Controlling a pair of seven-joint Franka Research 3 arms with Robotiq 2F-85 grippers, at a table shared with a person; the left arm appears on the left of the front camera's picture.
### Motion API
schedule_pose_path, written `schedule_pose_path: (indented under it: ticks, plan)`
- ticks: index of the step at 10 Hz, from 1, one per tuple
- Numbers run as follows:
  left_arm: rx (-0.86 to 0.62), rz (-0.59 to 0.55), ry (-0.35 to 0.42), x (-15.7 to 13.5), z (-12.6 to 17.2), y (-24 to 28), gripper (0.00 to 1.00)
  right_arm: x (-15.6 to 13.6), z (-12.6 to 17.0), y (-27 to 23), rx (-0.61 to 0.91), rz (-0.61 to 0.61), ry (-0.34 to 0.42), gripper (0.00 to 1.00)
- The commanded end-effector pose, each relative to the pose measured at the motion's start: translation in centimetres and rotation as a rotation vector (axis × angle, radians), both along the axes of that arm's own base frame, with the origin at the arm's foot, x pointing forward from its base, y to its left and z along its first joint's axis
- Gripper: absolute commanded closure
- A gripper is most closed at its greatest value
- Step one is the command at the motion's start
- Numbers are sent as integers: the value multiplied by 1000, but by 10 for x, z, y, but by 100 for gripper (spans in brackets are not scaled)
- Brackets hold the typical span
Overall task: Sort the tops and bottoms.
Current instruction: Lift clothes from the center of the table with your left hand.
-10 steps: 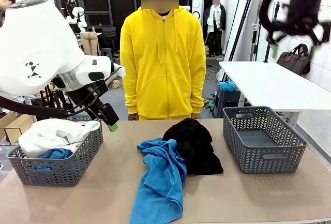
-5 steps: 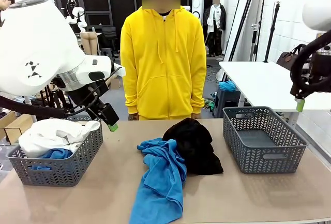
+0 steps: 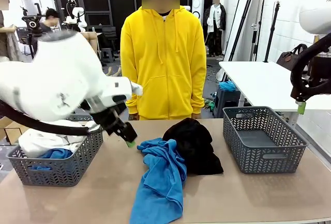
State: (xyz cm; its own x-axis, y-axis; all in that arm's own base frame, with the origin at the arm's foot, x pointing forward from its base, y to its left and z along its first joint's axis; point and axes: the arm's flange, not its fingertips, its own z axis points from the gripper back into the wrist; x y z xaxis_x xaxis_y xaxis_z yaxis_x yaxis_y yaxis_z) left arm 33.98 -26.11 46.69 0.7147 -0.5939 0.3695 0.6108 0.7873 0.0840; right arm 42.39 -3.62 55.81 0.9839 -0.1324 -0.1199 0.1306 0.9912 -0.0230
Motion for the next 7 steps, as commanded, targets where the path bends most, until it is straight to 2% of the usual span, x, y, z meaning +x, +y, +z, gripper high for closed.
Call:
schedule_pose_path:
  ticks: [1,3,4,5,6,7]
  plan:
    - [-17,23,98,16,-43,-15,0,2,1,1,16,-10,-3,0]
    - [-40,87,142,13,-77,-23,0,2,1,1,16,-10,-3,0]
    - [3,6,98,11,-53,-13,0,2,1,1,16,-10,-3,0]
    - [3,6,98,11,-53,-13,0,2,1,1,16,-10,-3,0]
    - [1,30,141,16,-78,-18,0,2,1,1,16,-10,-3,0]
    - [-31,67,149,22,-83,-22,0,2,1,1,16,-10,-3,0]
